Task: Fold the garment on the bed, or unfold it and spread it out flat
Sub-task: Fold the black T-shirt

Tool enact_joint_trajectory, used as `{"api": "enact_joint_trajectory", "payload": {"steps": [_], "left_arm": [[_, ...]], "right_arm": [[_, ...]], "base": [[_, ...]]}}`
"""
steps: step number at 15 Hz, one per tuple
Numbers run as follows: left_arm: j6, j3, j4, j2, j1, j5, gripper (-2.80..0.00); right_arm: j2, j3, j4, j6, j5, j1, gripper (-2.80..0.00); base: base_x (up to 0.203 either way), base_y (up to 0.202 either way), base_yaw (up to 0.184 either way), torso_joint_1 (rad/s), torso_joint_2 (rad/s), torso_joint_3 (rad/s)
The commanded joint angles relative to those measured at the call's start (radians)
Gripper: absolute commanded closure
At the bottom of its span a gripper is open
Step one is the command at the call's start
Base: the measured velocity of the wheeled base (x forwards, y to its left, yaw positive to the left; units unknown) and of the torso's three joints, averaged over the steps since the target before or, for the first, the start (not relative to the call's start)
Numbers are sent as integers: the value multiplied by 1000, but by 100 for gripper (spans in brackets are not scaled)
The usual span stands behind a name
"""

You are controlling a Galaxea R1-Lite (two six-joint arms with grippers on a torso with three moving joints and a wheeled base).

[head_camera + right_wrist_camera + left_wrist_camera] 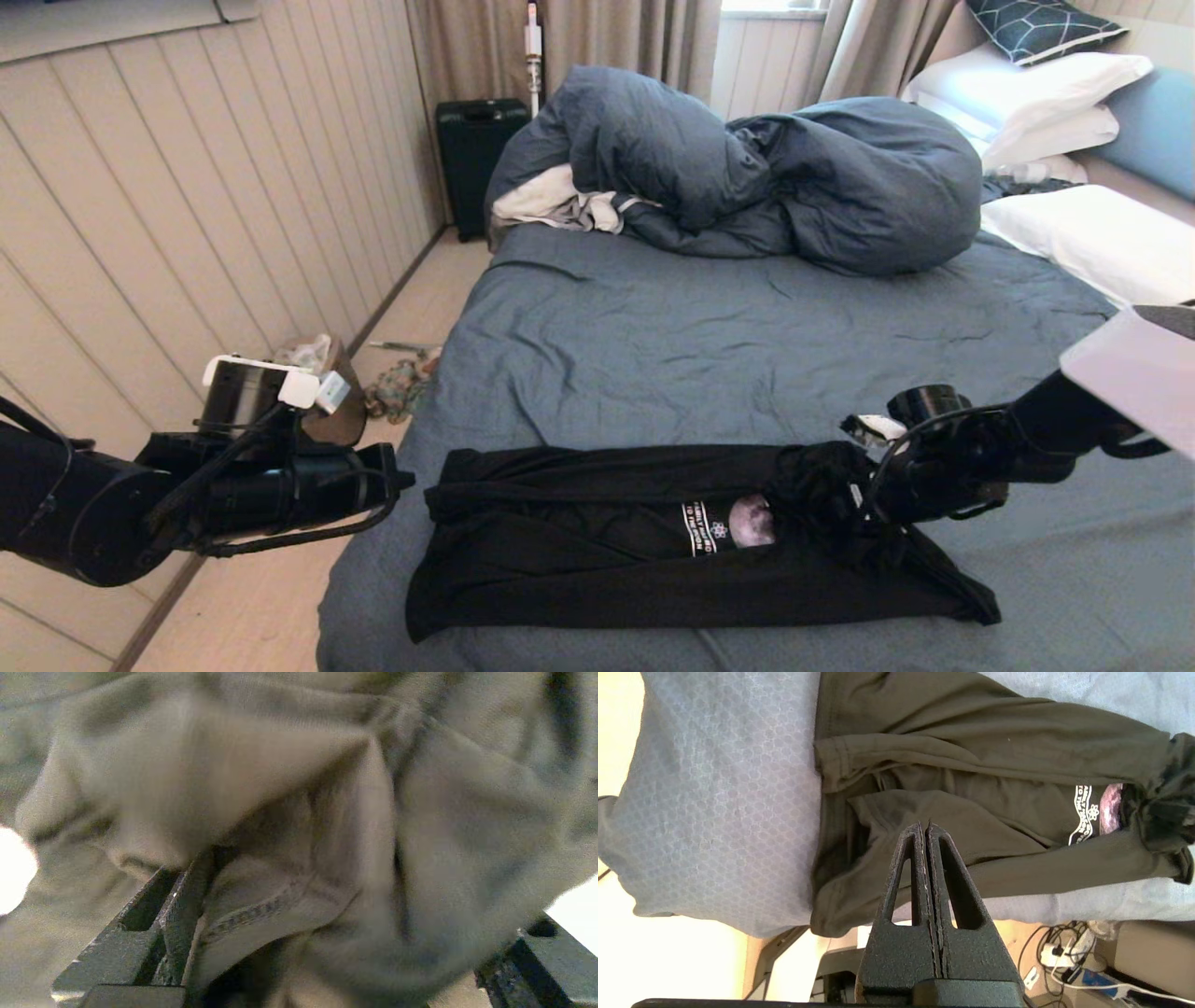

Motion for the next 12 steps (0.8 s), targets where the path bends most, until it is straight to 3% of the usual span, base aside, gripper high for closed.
{"api": "enact_joint_trajectory", "payload": {"steps": [1, 3, 4, 12], "left_arm": [[-3, -1, -3, 5, 0, -1, 0], [-3, -2, -3, 8, 0, -1, 0], [-3, -2, -3, 8, 0, -1, 0], [2, -2, -3, 21, 0, 0, 0]], "right_arm": [[33, -8, -1, 3, -8, 12, -280], [34, -7, -1, 3, -10, 11, -280], [37, -6, -2, 2, -12, 14, 0], [-27, 4, 4, 6, -9, -34, 0]], "base": [[0, 0, 0, 0, 0, 0], [0, 0, 0, 0, 0, 0], [0, 0, 0, 0, 0, 0], [0, 0, 0, 0, 0, 0]]}}
